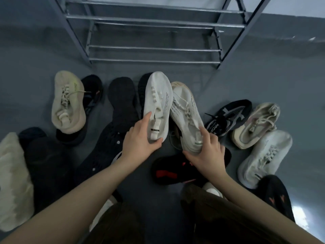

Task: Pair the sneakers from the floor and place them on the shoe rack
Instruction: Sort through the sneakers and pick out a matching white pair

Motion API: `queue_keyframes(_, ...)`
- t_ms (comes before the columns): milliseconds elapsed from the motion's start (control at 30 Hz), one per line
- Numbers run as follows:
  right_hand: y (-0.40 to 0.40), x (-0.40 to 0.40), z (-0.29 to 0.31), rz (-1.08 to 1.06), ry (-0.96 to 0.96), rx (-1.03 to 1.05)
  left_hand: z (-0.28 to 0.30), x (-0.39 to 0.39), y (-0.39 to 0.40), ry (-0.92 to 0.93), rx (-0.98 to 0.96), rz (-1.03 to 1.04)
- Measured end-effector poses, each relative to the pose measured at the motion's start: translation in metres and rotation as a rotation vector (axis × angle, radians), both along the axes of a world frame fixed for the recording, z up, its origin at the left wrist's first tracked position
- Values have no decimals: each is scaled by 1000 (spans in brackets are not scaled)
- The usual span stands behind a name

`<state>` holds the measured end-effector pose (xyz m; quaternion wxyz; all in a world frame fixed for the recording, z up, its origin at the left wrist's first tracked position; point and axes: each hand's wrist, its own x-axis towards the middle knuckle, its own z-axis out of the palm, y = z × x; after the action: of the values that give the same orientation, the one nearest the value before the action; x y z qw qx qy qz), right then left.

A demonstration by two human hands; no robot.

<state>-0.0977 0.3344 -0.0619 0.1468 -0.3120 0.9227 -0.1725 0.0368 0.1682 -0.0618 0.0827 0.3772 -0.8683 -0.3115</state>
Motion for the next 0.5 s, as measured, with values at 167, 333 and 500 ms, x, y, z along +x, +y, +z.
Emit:
queue_keyframes(167, -16, -1, 0, 136, 54, 188, -15, -6, 4, -204, -213, -59)
queue_keyframes(333, -23, -8, 1, 146, 6, 235, -14, -12, 4, -175, -249, -34)
queue_keyframes(500, -23, -3, 10, 47, -77, 25, -7, -1, 5, 46, -144, 6)
